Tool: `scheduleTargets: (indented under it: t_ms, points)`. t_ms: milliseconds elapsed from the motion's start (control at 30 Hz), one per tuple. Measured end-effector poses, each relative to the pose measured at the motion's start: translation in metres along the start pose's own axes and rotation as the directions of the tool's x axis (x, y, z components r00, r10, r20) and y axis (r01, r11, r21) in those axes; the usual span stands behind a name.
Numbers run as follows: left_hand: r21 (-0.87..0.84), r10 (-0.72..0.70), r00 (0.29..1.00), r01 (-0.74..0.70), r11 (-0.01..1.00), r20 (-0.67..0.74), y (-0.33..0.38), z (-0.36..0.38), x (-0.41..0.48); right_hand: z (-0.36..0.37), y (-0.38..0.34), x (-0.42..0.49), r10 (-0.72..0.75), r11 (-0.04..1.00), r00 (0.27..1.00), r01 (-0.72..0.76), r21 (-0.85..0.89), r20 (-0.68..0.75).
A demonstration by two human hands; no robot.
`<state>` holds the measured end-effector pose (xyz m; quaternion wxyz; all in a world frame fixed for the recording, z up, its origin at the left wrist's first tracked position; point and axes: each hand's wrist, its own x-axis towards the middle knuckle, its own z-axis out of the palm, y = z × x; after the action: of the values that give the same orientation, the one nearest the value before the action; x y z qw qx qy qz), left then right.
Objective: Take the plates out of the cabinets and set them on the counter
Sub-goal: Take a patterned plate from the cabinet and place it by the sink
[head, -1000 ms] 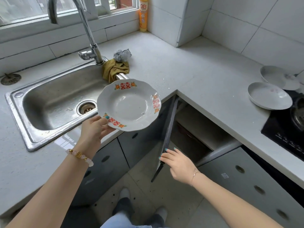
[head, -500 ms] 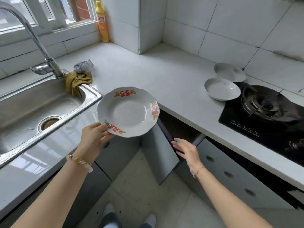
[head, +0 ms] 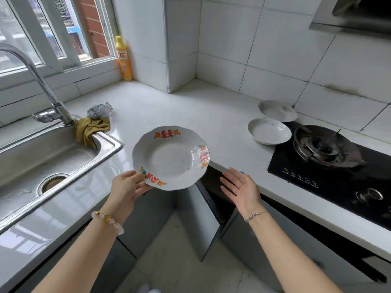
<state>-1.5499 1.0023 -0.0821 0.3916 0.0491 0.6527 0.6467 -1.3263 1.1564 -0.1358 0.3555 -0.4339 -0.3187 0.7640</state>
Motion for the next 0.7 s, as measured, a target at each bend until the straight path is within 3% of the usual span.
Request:
scheduleTargets:
  t_ms: [367,700]
  points:
    - [-0.011,0.004,1.000,-0.003,1.000,0.019,0.014,-0.008,0.032,0.061,-0.011,0.020,0.046,0.993,0.966,-0.016,-0.119,0.253]
    - [-0.059,0.022,0.997,-0.026,0.998,-0.072,0.057,-0.038,0.121,0.167,-0.005,0.110,0.116,0.943,0.937,0.000,-0.334,0.328]
